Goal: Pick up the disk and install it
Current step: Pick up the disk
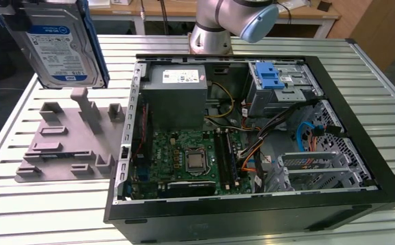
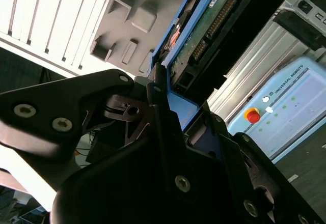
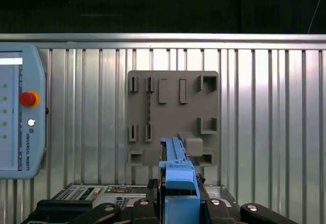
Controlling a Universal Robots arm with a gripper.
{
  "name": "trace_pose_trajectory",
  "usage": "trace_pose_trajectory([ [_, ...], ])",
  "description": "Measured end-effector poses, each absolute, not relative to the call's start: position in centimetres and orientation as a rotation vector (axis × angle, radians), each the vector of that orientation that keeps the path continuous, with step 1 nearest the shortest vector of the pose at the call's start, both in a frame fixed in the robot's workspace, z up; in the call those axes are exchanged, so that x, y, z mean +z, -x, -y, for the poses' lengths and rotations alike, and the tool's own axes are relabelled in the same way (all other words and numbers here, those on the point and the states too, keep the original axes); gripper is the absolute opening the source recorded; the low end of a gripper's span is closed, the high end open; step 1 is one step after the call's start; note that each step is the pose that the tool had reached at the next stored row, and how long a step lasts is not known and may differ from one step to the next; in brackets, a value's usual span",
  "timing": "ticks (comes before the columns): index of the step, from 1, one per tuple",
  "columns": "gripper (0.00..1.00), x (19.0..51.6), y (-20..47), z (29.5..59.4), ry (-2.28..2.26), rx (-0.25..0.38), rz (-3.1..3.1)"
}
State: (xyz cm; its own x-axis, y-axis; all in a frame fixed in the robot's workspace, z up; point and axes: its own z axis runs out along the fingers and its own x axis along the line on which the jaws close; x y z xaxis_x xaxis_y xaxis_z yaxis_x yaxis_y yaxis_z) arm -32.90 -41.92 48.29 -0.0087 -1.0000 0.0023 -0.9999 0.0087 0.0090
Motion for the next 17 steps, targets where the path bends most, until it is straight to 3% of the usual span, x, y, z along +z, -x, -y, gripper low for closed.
trace_pose_trajectory([
  [17,0.36,48.3,29.8,43.2,-2.205,-0.011,2.224],
])
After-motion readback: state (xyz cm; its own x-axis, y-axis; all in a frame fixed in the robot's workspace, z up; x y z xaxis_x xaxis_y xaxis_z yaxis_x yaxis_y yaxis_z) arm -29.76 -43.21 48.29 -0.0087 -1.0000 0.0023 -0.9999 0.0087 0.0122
